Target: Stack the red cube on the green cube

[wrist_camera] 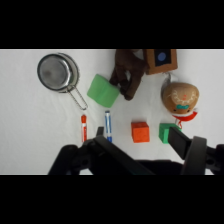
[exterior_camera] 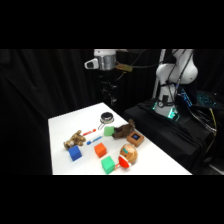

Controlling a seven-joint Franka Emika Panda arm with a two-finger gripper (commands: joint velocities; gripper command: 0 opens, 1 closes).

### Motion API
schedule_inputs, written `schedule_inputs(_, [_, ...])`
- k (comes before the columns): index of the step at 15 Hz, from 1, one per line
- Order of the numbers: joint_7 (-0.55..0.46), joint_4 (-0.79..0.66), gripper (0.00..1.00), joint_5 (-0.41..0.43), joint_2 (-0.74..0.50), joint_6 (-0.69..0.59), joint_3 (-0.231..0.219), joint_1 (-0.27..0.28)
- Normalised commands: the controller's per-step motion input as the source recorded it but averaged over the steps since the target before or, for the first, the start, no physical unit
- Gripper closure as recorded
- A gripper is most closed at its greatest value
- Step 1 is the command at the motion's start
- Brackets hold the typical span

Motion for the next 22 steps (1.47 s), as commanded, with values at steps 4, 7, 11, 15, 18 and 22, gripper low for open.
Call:
schedule_inputs(4, [-0.01,0.08,0.0,0.039,0.06,0.02,0.012,-0.005])
schedule_inputs(7, [-0.04,0.17,0.0,0.097,0.17,0.11,0.011,0.005])
schedule_inputs(11, [-0.05,0.21,0.0,0.104,0.23,0.16,0.022,0.016])
schedule_inputs(15, [-0.05,0.21,0.0,0.116,0.23,0.15,0.034,0.021])
schedule_inputs(18, [-0.02,0.18,0.0,0.106,0.21,0.19,0.048,0.031])
schedule_inputs(22, [0.0,0.18,0.0,0.094,0.22,0.19,0.043,0.031])
